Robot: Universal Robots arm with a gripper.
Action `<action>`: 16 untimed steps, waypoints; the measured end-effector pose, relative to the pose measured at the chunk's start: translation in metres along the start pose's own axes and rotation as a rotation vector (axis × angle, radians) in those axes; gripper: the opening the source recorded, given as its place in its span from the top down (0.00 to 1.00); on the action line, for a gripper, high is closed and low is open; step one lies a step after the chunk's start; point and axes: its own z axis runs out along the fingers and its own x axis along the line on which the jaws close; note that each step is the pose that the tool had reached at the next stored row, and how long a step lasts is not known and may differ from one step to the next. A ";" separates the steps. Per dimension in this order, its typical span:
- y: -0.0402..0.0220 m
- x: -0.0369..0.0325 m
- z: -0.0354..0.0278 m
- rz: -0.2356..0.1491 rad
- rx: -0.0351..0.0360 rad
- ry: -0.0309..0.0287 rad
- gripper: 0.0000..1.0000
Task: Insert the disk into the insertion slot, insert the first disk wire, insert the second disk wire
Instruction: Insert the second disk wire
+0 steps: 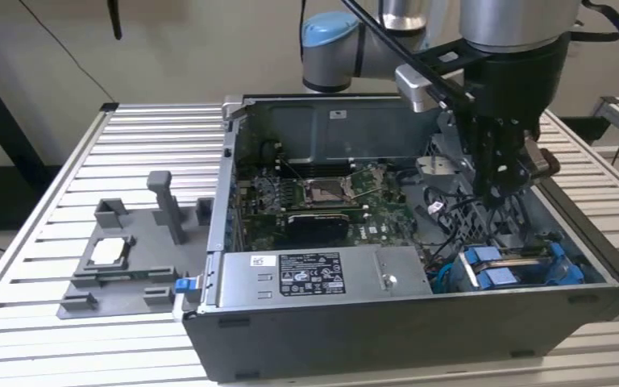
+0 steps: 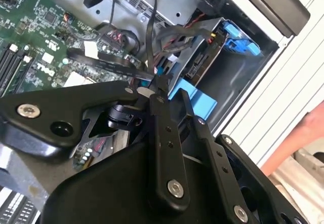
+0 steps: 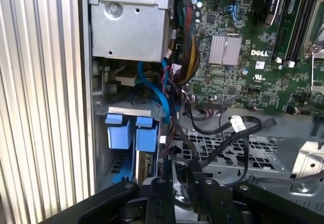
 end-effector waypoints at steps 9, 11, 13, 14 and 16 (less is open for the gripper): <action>0.0052 -0.0038 0.0047 -0.010 0.0175 0.0231 0.73; 0.0056 -0.0042 0.0055 -0.013 0.0174 0.0284 0.73; 0.0060 -0.0046 0.0063 -0.016 0.0172 0.0335 0.75; 0.0061 -0.0047 0.0067 -0.017 0.0171 0.0350 0.75; 0.0063 -0.0048 0.0072 -0.018 0.0171 0.0366 0.82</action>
